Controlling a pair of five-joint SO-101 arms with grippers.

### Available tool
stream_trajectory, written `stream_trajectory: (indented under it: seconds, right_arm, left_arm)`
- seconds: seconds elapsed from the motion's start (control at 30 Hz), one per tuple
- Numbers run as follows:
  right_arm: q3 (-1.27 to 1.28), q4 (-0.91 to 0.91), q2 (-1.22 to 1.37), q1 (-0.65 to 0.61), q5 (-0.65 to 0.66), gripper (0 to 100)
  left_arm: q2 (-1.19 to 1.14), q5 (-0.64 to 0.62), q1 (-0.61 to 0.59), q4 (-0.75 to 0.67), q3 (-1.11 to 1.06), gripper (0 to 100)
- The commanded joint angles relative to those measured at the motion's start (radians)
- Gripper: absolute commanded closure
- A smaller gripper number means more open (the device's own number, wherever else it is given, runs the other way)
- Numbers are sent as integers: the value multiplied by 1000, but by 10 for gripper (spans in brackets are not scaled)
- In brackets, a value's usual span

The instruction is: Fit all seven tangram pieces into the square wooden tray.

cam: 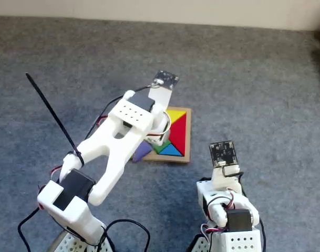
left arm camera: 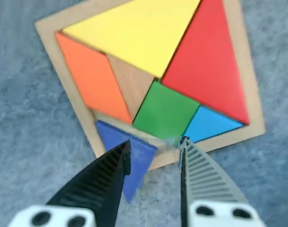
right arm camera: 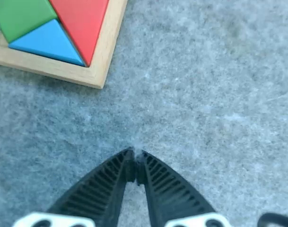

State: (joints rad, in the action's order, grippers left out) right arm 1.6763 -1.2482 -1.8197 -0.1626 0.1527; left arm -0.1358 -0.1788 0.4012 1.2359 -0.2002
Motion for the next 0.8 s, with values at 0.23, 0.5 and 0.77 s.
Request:
stream_trajectory:
  seconds: [0.23, 0.5, 0.77]
  right_arm:
    - [143, -10, -33, 10, -5, 981]
    - [143, -10, -33, 10, -5, 981]
    - [143, -10, -33, 10, -5, 981]
  left_arm:
    - [44, -9, 1, 71, 96, 826]
    - [220, -3, 4, 164, -30, 825]
    - [254, 155, -15, 26, -232, 821]
